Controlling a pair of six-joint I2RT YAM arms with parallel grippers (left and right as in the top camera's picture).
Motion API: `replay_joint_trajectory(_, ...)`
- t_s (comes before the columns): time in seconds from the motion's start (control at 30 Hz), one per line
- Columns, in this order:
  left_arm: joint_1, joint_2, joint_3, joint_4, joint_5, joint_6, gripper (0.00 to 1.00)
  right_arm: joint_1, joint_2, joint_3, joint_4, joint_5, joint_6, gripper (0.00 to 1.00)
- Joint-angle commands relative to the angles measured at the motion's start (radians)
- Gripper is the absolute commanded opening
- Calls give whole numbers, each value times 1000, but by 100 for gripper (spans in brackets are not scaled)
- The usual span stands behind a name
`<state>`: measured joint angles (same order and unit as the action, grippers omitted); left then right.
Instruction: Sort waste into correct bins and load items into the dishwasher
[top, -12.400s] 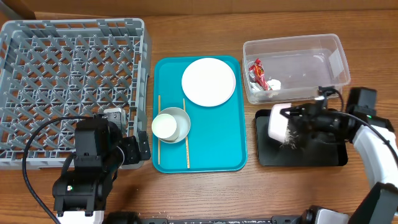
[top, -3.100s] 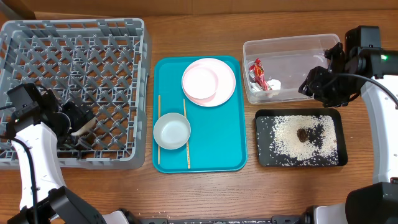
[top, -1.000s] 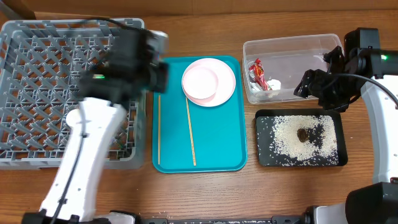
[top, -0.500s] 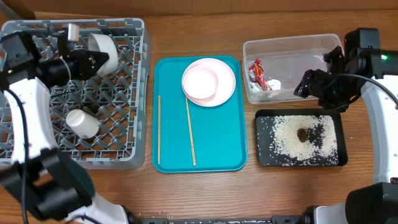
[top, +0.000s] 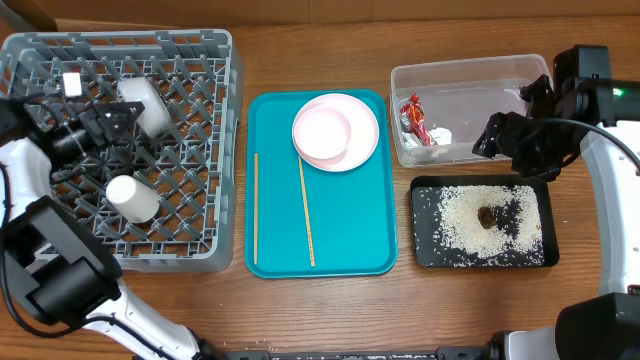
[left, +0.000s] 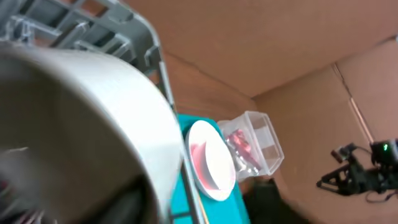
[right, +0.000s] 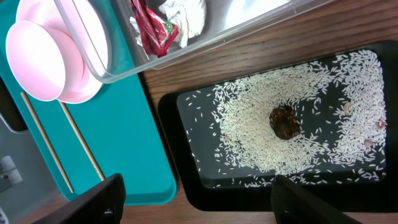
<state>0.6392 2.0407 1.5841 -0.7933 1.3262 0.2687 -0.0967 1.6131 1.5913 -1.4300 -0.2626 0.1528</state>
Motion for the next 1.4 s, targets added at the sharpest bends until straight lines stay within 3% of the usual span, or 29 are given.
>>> replay_joint_trajectory(0.0, 40, 6, 7, -54, -44, 1, 68, 2, -19, 26, 3, -4, -5, 77)
replay_joint_trajectory(0.03, 47, 6, 8, -63, -43, -8, 72, 2, -19, 26, 3, -4, -5, 77)
replay_joint_trajectory(0.13, 71, 2, 10, -78, -43, -60, 100, 2, -19, 26, 3, -3, -5, 77)
replay_joint_trajectory(0.3, 87, -100, 14, -100, -97, -97, 100, 2, -19, 26, 2, 0, -5, 77)
replay_joint_trajectory(0.47, 84, -259, 14, -132, -388, -356, 100, 2, -19, 26, -8, 0, -5, 77)
replay_joint_trajectory(0.63, 13, -433, 14, -175, -412, -427, 100, 2, -19, 26, -19, 0, -5, 77)
replay_joint_trajectory(0.73, -113, -498, 14, -174, -544, -426, 100, 2, -19, 26, -20, 16, -4, 77)
replay_joint_trajectory(0.97, -571, -488, 14, -124, -914, -412, 100, 2, -19, 26, -23, 113, 57, 79)
replay_joint_trajectory(1.13, -858, -388, 14, -11, -1093, -346, 100, 2, -19, 26, -23, 113, 56, 81)
replay_joint_trajectory(1.27, -1014, -272, 14, 69, -1244, -301, 100, 2, -19, 26, -23, 113, 56, 82)
replay_joint_trajectory(1.37, -1082, -185, 14, 113, -1265, -278, 100, 2, -19, 26, -23, 113, 56, 82)
